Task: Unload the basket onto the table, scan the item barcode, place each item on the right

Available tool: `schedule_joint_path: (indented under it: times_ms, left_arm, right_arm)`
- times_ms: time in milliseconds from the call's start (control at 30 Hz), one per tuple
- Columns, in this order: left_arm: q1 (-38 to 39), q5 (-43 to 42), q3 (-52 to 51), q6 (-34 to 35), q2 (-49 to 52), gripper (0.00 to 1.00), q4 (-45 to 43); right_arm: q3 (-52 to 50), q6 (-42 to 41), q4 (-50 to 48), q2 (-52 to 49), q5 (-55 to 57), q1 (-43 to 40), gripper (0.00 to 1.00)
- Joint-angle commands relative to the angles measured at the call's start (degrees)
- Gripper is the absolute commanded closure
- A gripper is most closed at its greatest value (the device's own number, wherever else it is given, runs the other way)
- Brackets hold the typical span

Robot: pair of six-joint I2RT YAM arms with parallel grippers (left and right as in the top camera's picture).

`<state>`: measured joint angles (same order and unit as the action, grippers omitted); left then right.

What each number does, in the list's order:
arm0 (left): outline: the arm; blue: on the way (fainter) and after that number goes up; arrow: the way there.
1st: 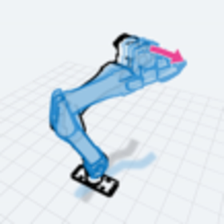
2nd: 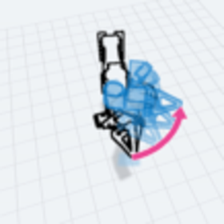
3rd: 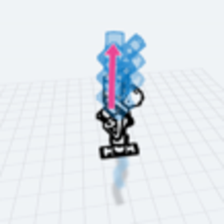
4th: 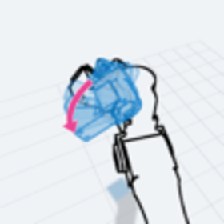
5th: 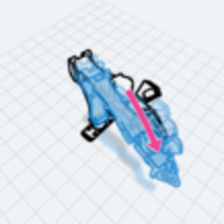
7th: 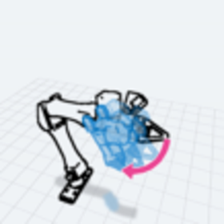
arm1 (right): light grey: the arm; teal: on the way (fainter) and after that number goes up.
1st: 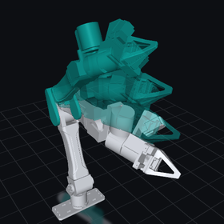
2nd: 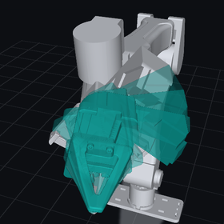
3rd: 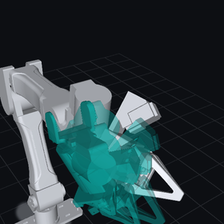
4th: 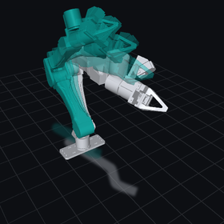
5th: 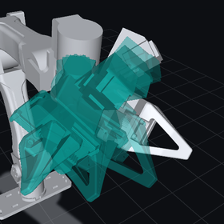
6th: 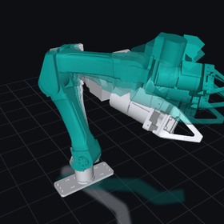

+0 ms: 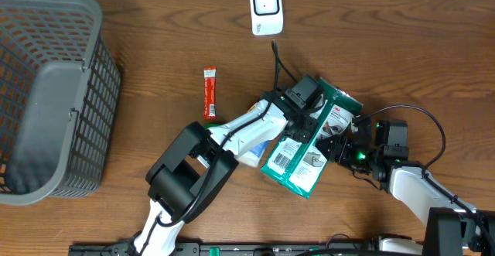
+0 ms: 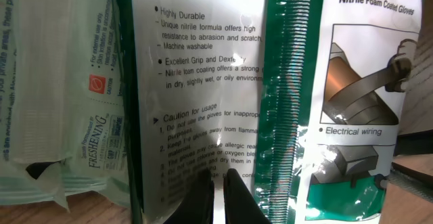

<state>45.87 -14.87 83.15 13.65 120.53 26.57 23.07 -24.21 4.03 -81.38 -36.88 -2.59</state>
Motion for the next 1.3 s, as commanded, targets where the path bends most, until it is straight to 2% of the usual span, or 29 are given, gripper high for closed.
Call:
schedule_joint_path:
  times_ms: [0,200,433,900,1067,1267]
  left_arm:
    - [0.2,0.5,-0.1,-0.6,1.2,0.92,0.1]
    - [0.1,0.6,0.5,-1.2,-0.9,0.92,0.1]
    - [0.1,6.9,0.5,-1.2,-6.3,0.92,0.6]
    - [0.1,10.5,-0.5,-1.2,1.6,0.92,2.0]
    - [0.2,9.7,-0.5,-1.2,2.9,0.92,2.1]
    - [0.2,6.5,-0.5,-1.2,3.8,0.92,2.0]
  right_arm:
    - [-2.3,-1.4,2.1,-2.0,3.4,0.9,0.40]
    - [-2.3,-2.5,2.8,-2.0,4.6,0.9,0.38]
    - [-2.3,-4.3,3.3,-2.0,5.3,0.9,0.37]
    - [-2.3,-4.5,5.5,-2.0,6.1,0.9,0.35]
    - [-2.3,-7.4,7.6,-2.0,9.4,0.9,0.33]
    - [-2.3,-10.1,5.0,-2.0,9.6,1.0,0.28]
